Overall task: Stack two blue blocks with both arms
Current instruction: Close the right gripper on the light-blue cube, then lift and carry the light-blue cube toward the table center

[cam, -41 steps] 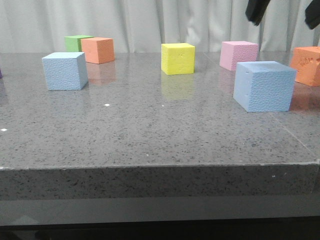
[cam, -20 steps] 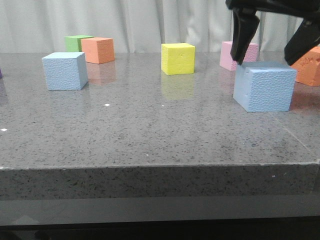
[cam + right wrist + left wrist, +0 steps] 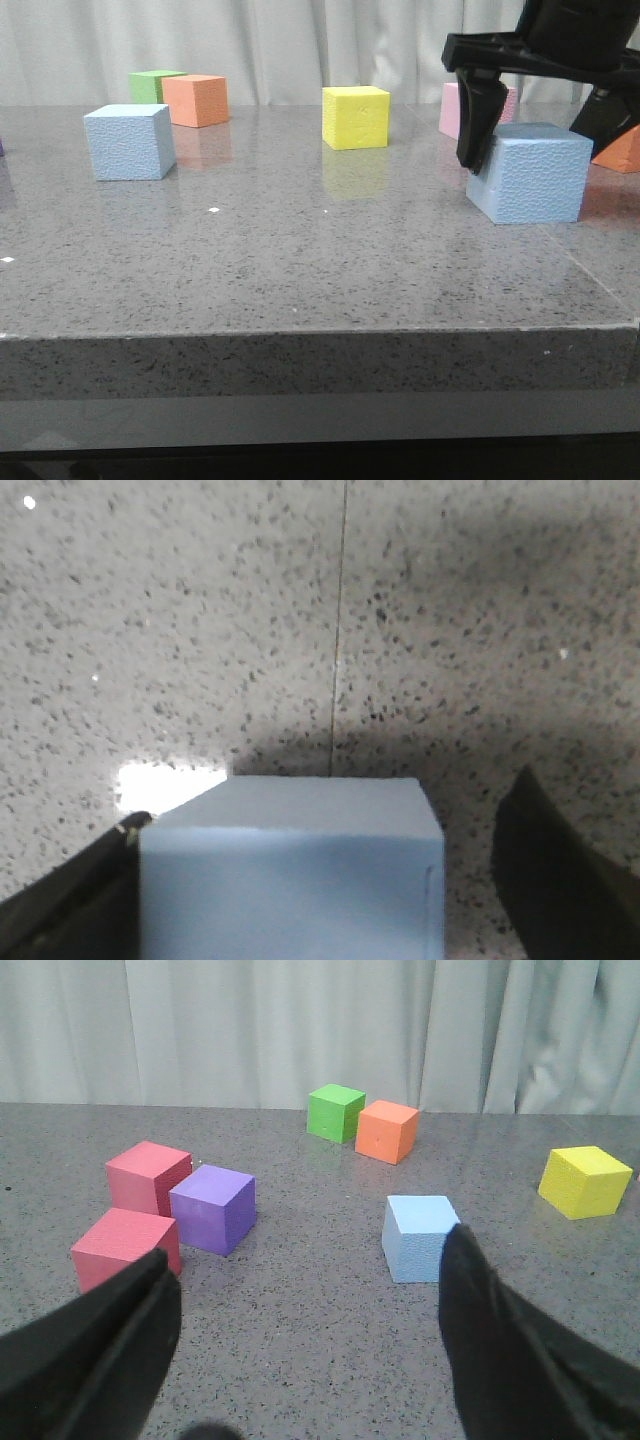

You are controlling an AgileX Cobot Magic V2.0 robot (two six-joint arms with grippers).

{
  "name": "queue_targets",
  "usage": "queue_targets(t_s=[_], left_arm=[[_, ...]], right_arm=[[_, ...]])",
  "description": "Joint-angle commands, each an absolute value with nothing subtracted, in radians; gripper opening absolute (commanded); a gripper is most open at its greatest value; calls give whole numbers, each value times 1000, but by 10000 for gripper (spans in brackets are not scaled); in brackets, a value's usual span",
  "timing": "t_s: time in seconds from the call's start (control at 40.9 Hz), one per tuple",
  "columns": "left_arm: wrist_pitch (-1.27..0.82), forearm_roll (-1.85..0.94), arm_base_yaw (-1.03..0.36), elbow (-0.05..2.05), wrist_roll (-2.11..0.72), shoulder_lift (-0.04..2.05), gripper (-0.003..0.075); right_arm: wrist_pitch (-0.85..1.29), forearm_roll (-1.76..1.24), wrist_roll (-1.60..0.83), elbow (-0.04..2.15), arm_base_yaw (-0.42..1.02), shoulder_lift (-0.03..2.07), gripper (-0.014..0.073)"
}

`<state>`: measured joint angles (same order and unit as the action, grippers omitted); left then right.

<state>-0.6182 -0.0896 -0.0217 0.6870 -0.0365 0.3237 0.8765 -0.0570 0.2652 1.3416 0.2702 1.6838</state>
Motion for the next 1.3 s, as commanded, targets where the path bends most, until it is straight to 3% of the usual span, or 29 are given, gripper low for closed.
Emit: queue_targets(t_s=[0.0, 0.147, 0.318, 0.416, 0.832, 1.004, 1.273], left_arm=[[-530, -99, -19, 711, -28, 341, 533], [-530, -99, -19, 711, -28, 341, 533], [-530, -99, -19, 711, -28, 341, 533], [-530, -99, -19, 711, -28, 341, 533], [-530, -99, -19, 711, -28, 341, 533], [-530, -99, -19, 711, -28, 341, 533], [-530, -99, -19, 711, -28, 341, 533]], right_arm=[[867, -61, 266, 1374, 273, 1653, 652], [874, -61, 266, 1374, 273, 1654, 640], [867, -61, 266, 1374, 273, 1654, 488], [871, -64, 266, 1374, 273, 1654, 442], [938, -64, 264, 1414, 282, 1652, 435], [974, -63, 292, 1508, 351, 1653, 435], [974, 131, 556, 1586, 514, 1660, 435]])
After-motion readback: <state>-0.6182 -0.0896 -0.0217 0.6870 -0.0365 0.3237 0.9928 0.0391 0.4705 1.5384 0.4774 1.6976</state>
